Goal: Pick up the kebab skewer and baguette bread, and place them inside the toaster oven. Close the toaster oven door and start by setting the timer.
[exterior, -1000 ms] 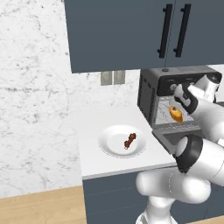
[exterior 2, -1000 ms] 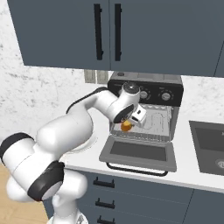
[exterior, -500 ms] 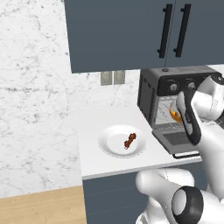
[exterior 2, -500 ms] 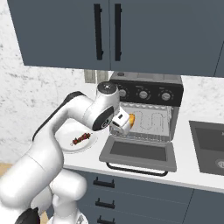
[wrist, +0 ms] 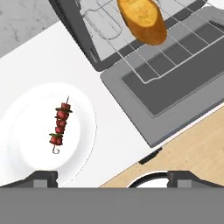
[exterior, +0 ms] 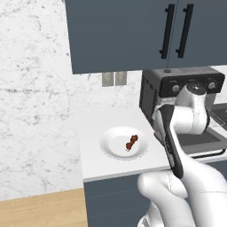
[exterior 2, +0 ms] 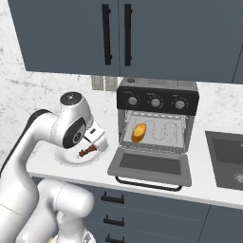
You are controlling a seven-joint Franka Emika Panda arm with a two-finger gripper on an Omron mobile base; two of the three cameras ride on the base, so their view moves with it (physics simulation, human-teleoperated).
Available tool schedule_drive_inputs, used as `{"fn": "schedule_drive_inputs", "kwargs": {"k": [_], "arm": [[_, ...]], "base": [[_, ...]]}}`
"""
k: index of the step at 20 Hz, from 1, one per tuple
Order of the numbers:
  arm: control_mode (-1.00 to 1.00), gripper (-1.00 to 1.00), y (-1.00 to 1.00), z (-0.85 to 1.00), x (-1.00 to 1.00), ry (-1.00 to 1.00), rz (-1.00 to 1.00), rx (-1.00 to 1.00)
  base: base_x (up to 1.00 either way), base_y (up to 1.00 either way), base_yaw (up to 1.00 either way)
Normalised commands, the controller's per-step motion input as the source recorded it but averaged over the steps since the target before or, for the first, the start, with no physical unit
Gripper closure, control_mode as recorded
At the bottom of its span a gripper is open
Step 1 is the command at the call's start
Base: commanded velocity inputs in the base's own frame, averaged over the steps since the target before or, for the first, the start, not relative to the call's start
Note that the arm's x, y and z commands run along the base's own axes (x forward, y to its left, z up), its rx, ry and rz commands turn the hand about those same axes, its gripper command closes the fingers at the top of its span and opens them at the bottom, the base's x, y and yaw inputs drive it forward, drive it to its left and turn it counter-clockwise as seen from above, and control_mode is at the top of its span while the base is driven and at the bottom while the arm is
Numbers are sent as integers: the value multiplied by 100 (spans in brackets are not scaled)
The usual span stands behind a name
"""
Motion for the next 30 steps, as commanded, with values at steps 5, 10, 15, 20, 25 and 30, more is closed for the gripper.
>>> {"fn": "schedule_drive_inputs", "kwargs": {"k": [5, 10, 15, 20, 25, 30], "arm": [[-100, -100, 35, -5, 1, 1, -9, 1], [-100, -100, 45, -20, 5, 1, -15, 0], [-100, -100, 29, -19, 17, 0, -15, 0], [-100, -100, 0, -15, 44, 1, -1, 5], [-100, -100, 7, -37, 49, 23, 6, 11], [-100, -100, 22, -29, 21, 18, 10, 1]], "base": [[0, 0, 0], [0, 0, 0], [0, 0, 0], [0, 0, 0], [0, 0, 0], [0, 0, 0]]}}
